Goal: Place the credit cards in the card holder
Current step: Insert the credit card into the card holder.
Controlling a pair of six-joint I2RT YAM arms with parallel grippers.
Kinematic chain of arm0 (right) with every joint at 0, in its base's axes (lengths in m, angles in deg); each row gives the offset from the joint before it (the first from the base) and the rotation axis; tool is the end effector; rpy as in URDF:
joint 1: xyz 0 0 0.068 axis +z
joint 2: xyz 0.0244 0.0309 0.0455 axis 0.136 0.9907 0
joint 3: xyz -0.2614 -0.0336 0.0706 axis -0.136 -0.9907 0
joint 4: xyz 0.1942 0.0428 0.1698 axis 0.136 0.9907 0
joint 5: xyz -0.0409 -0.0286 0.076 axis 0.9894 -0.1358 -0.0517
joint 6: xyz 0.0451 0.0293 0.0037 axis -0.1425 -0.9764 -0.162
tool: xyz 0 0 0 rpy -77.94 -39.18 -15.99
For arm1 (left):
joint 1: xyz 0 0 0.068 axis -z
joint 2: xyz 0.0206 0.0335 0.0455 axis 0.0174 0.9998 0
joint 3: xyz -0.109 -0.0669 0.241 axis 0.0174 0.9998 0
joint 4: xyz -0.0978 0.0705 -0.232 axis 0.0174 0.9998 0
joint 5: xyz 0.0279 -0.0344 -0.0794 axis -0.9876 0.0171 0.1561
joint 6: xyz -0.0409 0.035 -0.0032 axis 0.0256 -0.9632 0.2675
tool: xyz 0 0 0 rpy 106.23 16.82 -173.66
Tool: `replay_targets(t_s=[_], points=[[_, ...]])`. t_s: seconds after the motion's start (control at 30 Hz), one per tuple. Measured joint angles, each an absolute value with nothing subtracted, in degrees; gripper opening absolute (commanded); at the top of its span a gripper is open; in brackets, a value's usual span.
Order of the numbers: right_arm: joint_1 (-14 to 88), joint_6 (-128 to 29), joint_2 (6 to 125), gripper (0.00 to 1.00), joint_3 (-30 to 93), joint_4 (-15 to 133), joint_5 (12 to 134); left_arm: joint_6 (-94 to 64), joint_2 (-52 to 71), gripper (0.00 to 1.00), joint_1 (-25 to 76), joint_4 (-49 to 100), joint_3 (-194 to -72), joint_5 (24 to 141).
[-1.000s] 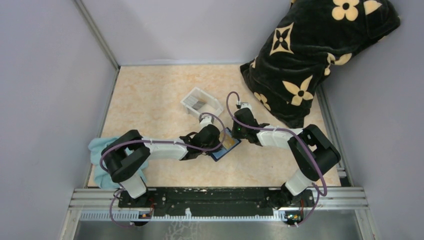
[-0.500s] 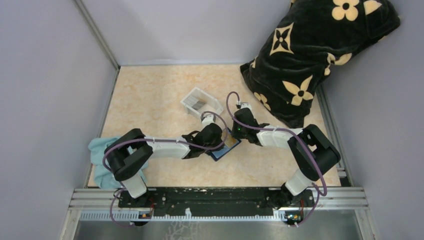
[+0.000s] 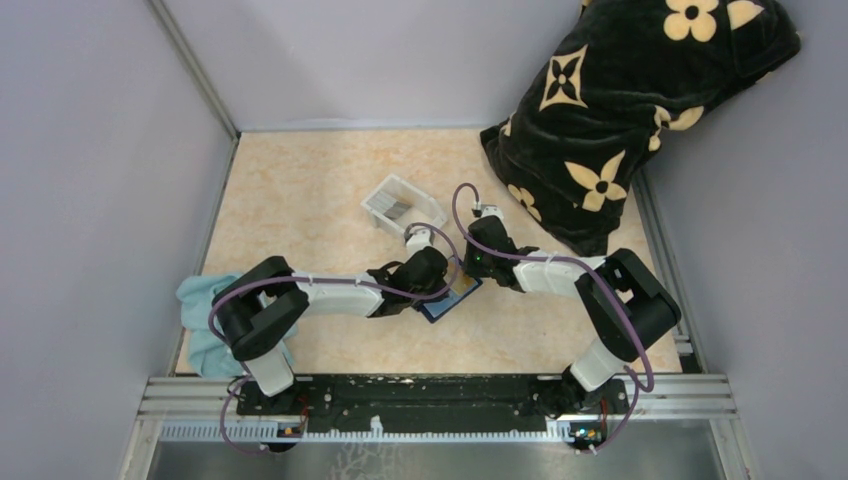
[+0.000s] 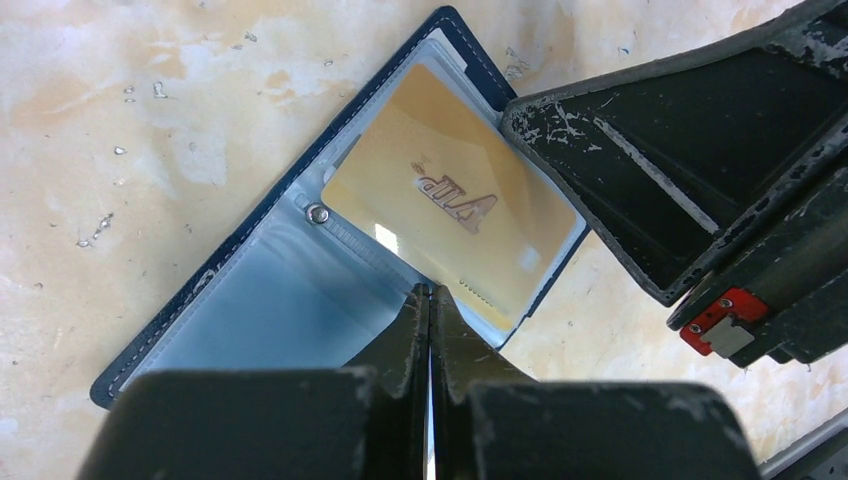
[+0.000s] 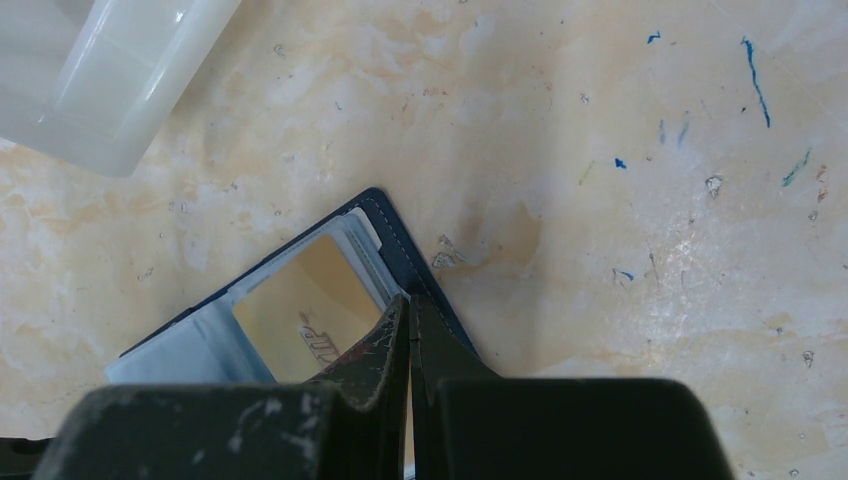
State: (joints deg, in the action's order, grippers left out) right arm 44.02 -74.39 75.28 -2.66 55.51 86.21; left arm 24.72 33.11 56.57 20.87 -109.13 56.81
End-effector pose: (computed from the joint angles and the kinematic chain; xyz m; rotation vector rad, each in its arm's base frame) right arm 0.2475 0.1769 0.1513 -0.0508 2.4222 0.4427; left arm 0.1916 -0.2816 0.1474 -0.0301 2.3731 -0.6111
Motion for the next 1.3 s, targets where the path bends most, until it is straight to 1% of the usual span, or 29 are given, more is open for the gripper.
replay_targets(t_s=[0.33, 0.4, 0.43, 0.57, 0.67, 0.77, 0.83, 1.03, 1.3], points=[[44.09, -74.36, 75.41, 0.01, -2.11, 56.67, 86.64, 24.59, 33.24, 0.0, 56.54, 22.12, -109.52, 54.62], [44.11, -74.36, 75.32, 0.07, -1.89, 57.31, 86.64, 24.62, 33.24, 0.0, 56.54, 22.47, -109.5, 54.06], [44.2, -74.32, 75.13, 0.11, -1.89, 57.74, 86.66, 24.72, 33.22, 0.0, 56.54, 22.53, -109.37, 53.81], [44.48, -74.04, 74.1, 0.33, -1.89, 59.73, 86.82, 25.42, 32.21, 0.0, 56.54, 22.01, -107.79, 53.07], [44.79, -73.86, 73.31, 0.43, -1.94, 61.98, 86.86, 25.77, 31.05, 0.0, 56.54, 21.92, -106.44, 52.59], [44.92, -73.84, 72.44, 0.5, -2.04, 63.25, 86.82, 26.08, 30.16, 0.0, 56.5, 22.2, -105.56, 52.18], [44.92, -73.88, 71.85, 0.51, -2.09, 64.19, 86.82, 26.15, 29.55, 0.0, 56.5, 22.45, -105.02, 51.91], [44.94, -74.41, 68.85, 0.53, -5.3, 63.32, 85.57, 26.39, 27.27, 0.0, 56.5, 23.25, -102.81, 51.48], [44.94, -77.99, 64.2, 0.53, -12.3, 56.47, 80.46, 26.36, 27.21, 0.0, 56.5, 22.88, -102.53, 51.56]])
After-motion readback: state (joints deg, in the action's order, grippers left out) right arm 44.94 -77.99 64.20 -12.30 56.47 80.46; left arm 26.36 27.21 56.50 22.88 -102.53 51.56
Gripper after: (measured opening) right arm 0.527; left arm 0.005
